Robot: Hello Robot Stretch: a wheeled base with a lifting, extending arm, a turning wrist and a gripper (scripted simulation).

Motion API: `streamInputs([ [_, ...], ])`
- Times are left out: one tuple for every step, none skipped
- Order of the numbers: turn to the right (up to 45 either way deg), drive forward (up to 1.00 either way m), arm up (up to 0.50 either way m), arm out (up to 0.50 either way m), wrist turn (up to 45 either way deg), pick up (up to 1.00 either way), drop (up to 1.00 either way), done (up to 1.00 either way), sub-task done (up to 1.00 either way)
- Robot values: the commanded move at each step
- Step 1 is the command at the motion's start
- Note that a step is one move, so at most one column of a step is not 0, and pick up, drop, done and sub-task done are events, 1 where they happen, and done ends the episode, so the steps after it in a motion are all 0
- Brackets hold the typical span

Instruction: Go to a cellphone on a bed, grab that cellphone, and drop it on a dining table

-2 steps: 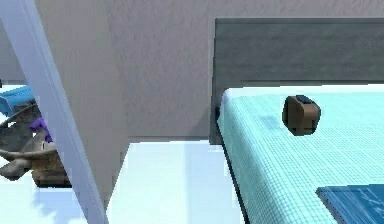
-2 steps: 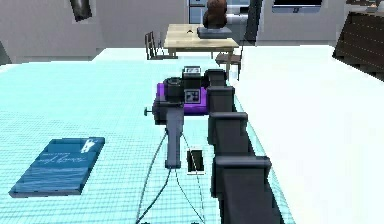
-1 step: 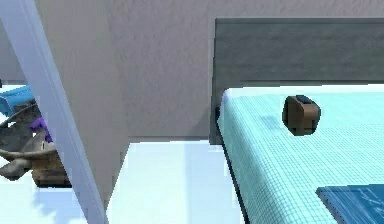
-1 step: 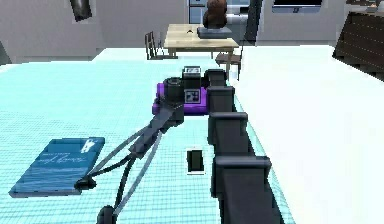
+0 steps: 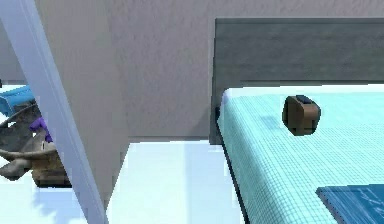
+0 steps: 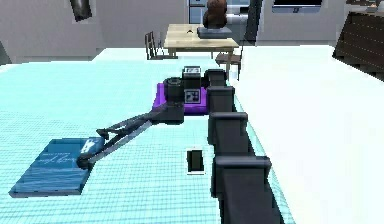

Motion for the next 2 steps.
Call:
streamInputs([
  [0.0,0.00,0.00,0.00,45.0,0.00,0.00,0.00,0.00],
  [0.0,0.00,0.00,0.00,45.0,0.00,0.00,0.00,0.00],
])
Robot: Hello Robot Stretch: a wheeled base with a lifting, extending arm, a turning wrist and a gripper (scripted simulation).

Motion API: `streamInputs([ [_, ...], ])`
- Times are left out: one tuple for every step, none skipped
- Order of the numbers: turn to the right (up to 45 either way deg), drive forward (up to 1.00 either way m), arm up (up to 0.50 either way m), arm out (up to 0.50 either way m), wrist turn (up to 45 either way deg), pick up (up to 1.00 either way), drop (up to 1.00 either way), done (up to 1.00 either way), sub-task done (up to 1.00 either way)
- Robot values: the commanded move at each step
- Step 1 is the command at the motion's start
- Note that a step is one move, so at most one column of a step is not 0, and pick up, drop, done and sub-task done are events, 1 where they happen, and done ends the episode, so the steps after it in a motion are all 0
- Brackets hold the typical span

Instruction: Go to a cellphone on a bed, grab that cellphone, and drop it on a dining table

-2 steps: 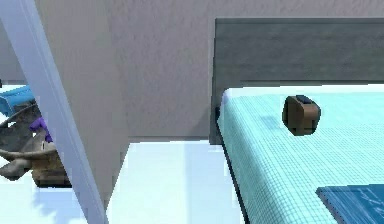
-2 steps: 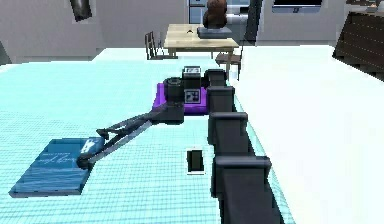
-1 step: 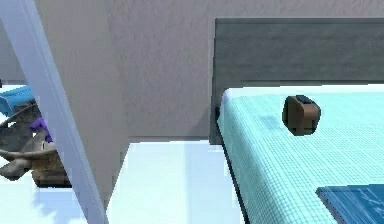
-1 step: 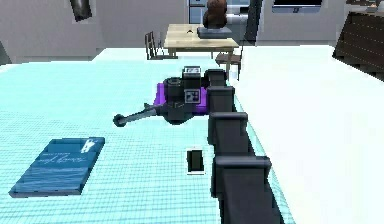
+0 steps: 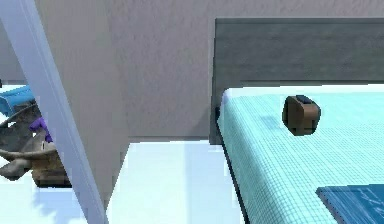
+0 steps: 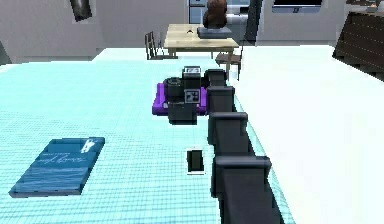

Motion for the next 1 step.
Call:
streamInputs([
  [0.0,0.00,0.00,0.00,3.0,0.00,0.00,0.00,0.00],
])
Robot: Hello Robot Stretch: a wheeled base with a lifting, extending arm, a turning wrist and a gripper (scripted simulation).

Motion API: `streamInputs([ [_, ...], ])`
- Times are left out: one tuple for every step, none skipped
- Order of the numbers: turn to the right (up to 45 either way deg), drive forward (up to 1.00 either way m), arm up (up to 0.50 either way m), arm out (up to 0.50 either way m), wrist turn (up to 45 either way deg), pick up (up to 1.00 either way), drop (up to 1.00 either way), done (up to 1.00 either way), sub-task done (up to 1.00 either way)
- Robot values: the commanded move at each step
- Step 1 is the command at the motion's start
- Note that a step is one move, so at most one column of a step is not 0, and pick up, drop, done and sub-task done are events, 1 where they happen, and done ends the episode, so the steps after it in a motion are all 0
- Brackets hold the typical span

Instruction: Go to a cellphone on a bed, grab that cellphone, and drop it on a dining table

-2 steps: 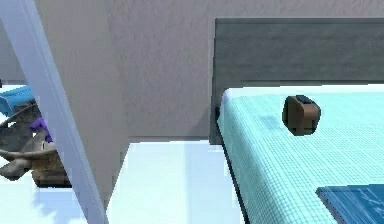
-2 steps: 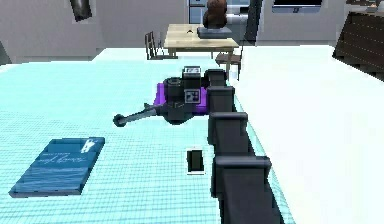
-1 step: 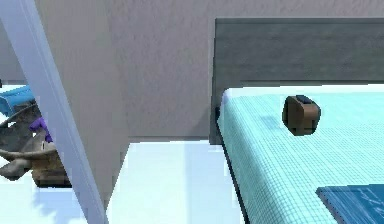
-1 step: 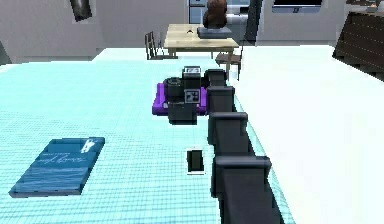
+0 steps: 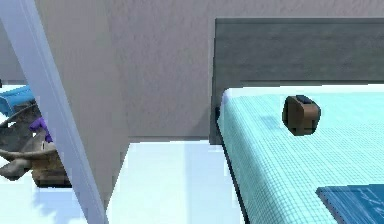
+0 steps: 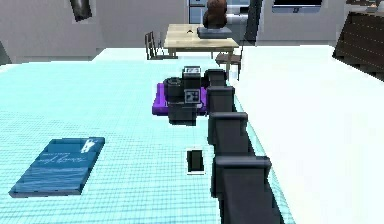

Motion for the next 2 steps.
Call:
streamInputs([
  [0.0,0.00,-0.30,0.00,0.0,0.00,0.00,0.00,0.00],
  [0.0,0.00,0.00,0.00,0.0,1.00,0.00,0.00,0.00],
])
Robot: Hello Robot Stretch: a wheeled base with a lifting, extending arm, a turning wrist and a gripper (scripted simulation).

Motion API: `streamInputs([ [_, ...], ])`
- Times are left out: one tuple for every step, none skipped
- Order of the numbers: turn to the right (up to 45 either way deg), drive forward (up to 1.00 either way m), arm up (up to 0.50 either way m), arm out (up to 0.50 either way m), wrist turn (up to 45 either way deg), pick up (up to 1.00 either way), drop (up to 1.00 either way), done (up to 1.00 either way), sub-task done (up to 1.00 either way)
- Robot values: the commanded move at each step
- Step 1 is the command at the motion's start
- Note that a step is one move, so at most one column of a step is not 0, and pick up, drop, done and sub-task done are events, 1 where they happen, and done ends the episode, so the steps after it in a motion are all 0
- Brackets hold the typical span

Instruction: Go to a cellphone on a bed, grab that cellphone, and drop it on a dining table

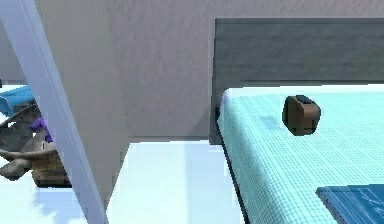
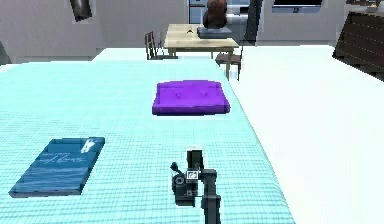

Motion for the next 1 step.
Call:
streamInputs([
  [0.0,0.00,0.10,0.00,0.0,0.00,0.00,0.00,0.00],
])
